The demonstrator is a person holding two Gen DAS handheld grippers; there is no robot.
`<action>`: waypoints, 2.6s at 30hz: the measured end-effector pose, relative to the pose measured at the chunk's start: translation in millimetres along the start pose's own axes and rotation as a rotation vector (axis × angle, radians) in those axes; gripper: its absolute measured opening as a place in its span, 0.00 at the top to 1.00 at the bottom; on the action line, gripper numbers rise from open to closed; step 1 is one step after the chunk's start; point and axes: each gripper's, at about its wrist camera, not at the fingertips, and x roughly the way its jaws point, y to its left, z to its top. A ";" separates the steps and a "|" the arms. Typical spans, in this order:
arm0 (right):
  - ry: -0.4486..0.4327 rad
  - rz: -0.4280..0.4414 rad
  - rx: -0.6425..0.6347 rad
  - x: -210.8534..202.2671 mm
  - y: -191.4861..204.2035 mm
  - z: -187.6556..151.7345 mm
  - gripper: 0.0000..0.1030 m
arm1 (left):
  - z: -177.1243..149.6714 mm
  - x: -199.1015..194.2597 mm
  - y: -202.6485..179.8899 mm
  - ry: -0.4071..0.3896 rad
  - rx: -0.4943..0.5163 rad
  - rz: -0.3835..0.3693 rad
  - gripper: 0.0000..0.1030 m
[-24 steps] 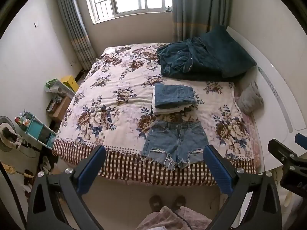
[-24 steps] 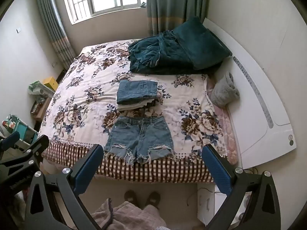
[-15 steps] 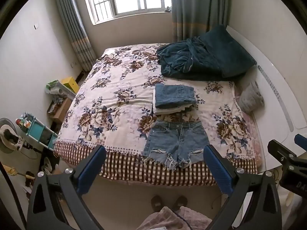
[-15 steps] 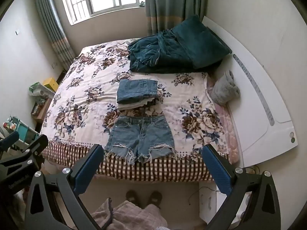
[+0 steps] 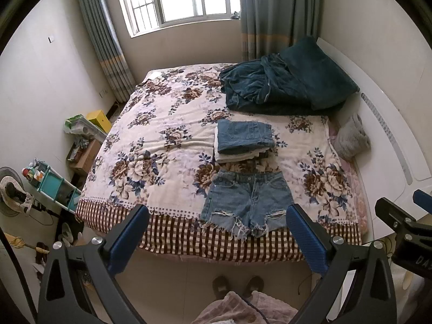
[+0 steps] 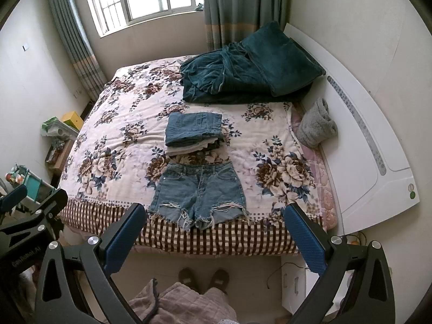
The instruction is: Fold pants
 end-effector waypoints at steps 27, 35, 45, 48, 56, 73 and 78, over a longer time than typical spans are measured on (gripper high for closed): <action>-0.003 0.006 0.002 -11.5 -1.2 -2.9 0.00 | 9.6 -15.1 -5.2 -0.017 0.001 -0.004 0.00; -0.002 0.009 0.002 -9.6 -3.8 -3.6 0.00 | 20.8 -20.8 -14.4 -0.022 -0.003 -0.012 0.00; -0.002 0.010 0.005 -9.9 -4.2 -4.1 0.00 | 19.7 -22.6 -15.2 -0.025 -0.003 -0.013 0.00; -0.001 0.011 0.004 -9.7 -5.4 -4.8 0.00 | 16.1 -21.7 -13.1 -0.026 -0.002 -0.013 0.00; -0.001 0.010 0.006 -10.6 -5.7 -7.5 0.00 | 15.4 -22.6 -13.9 -0.026 -0.004 -0.013 0.00; 0.069 0.025 0.078 55.2 8.3 -6.7 0.00 | 16.5 43.1 0.2 0.002 -0.003 0.033 0.00; 0.162 -0.002 0.120 126.5 11.6 -13.0 0.00 | 3.6 116.3 5.2 0.075 0.028 0.068 0.00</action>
